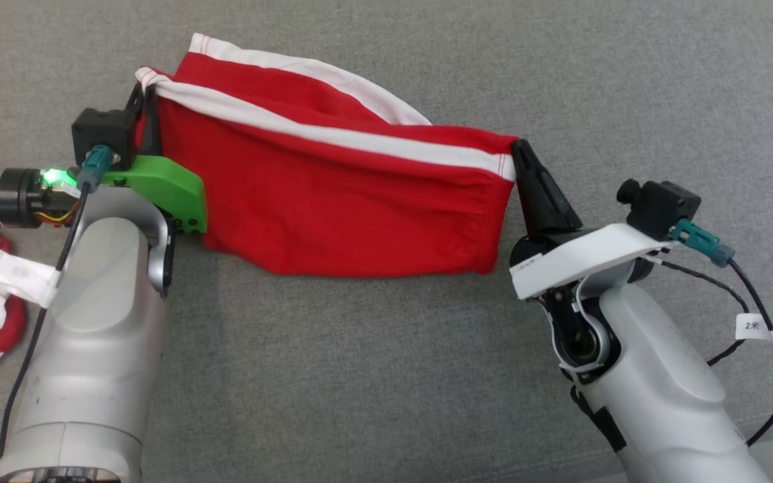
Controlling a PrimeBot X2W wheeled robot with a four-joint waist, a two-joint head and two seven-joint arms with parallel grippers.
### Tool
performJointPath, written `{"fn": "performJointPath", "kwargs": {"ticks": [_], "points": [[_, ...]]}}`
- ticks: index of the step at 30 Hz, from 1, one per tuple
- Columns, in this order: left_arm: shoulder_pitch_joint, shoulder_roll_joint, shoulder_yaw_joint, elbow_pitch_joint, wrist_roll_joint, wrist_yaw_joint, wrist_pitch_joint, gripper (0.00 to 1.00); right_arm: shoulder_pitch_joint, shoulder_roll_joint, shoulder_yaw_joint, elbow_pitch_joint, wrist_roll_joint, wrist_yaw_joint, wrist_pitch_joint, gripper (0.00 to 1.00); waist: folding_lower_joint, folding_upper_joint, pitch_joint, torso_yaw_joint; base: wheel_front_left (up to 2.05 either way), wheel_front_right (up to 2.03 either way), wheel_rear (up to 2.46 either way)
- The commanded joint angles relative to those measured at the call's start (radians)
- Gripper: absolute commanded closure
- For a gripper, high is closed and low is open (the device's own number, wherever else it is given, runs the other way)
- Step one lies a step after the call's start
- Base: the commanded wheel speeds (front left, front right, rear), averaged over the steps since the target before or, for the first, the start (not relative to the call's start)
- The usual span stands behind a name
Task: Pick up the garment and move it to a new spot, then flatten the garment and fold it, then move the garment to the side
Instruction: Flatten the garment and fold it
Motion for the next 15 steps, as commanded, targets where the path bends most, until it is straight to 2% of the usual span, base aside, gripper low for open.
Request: {"fn": "performJointPath", "kwargs": {"ticks": [1, 8, 15], "points": [[-0.034, 0.015, 0.0, 0.014, 0.012, 0.009, 0.0, 1.0, -0.02, 0.0, -0.019, -0.013, -0.007, -0.001, -0.003, 1.0, 0.0, 0.0, 0.062, -0.047, 0.0, 0.0, 0.0], [-0.116, 0.035, -0.016, 0.073, 0.024, 0.033, 0.0, 1.0, -0.054, 0.005, -0.05, -0.052, 0.008, -0.001, -0.003, 1.0, 0.0, 0.0, 0.099, -0.061, 0.0, 0.0, 0.0], [-0.204, 0.034, -0.037, 0.149, 0.032, 0.046, 0.0, 1.0, -0.083, 0.004, -0.028, -0.094, -0.04, -0.001, -0.003, 1.0, 0.0, 0.0, 0.135, -0.072, 0.0, 0.0, 0.0]]}}
